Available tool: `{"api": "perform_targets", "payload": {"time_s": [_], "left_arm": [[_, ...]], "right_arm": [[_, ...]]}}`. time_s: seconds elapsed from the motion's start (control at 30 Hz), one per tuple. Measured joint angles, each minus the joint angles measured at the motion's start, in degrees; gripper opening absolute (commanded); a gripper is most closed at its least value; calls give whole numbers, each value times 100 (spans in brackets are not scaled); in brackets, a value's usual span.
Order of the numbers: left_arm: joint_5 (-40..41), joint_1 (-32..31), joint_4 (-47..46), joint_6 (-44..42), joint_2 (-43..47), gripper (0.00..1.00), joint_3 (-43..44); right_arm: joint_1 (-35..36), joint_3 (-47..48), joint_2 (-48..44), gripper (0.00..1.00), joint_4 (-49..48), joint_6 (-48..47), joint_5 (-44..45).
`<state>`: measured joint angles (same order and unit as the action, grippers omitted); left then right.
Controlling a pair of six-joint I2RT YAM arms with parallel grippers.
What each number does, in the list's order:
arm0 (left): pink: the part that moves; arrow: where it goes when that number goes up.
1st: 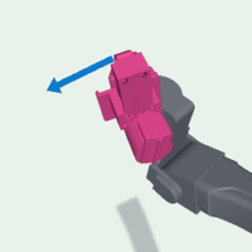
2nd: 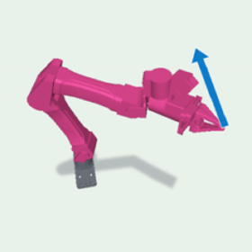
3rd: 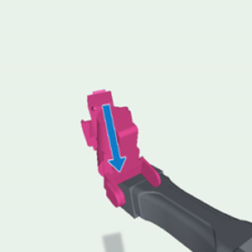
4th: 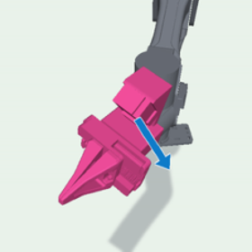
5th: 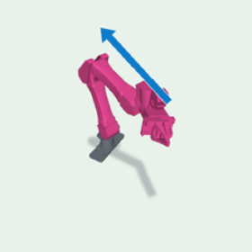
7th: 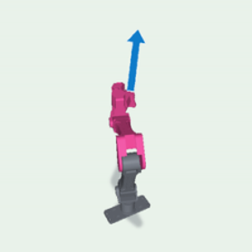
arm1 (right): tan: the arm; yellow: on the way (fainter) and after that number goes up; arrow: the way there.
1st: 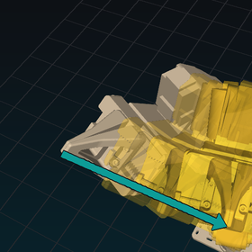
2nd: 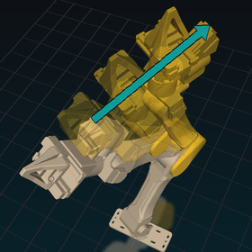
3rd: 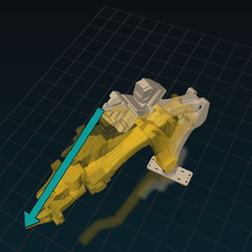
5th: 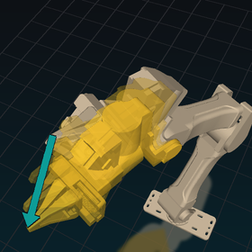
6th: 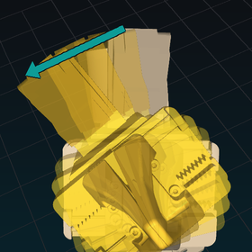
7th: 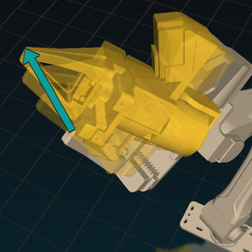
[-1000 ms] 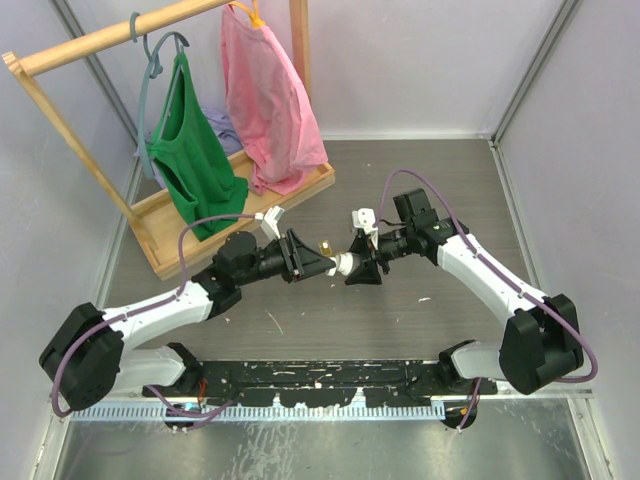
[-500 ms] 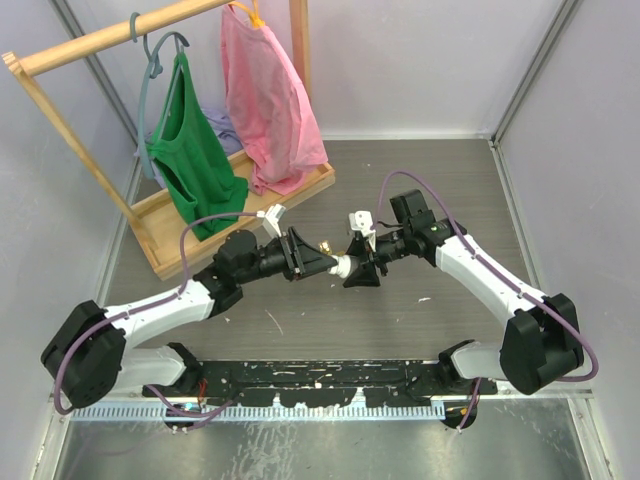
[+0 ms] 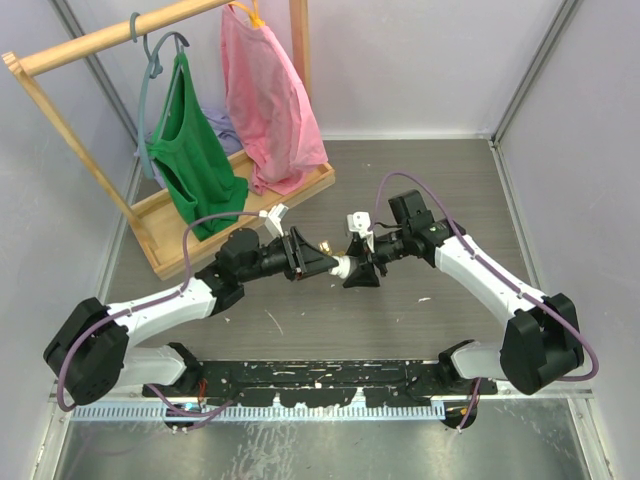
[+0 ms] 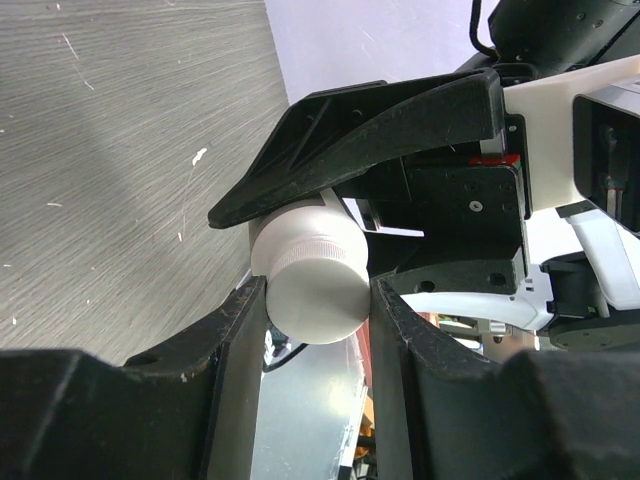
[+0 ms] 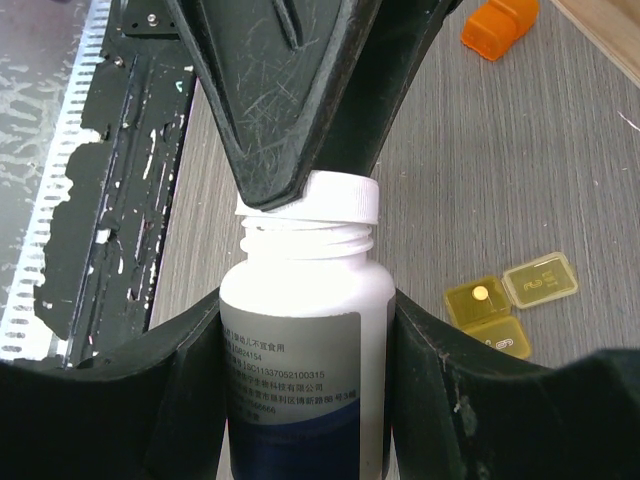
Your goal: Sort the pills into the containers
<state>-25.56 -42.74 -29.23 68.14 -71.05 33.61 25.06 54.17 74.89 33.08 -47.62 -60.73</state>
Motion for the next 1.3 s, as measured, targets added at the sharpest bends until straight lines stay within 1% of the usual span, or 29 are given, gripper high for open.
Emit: {"api": "perform_targets", "payload": {"time_s": [0.7, 1.13, 1.3], "left_arm": [[98, 0, 721, -52, -109, 20, 282], [199, 2, 741, 170, -278, 20, 337], [59, 31, 625, 105, -420, 19, 367]], "right_arm": [[190, 0, 4, 1, -70, 426, 649], [258, -2, 4, 1, -153, 664, 977], [232, -7, 44, 1, -127, 839, 957]]}}
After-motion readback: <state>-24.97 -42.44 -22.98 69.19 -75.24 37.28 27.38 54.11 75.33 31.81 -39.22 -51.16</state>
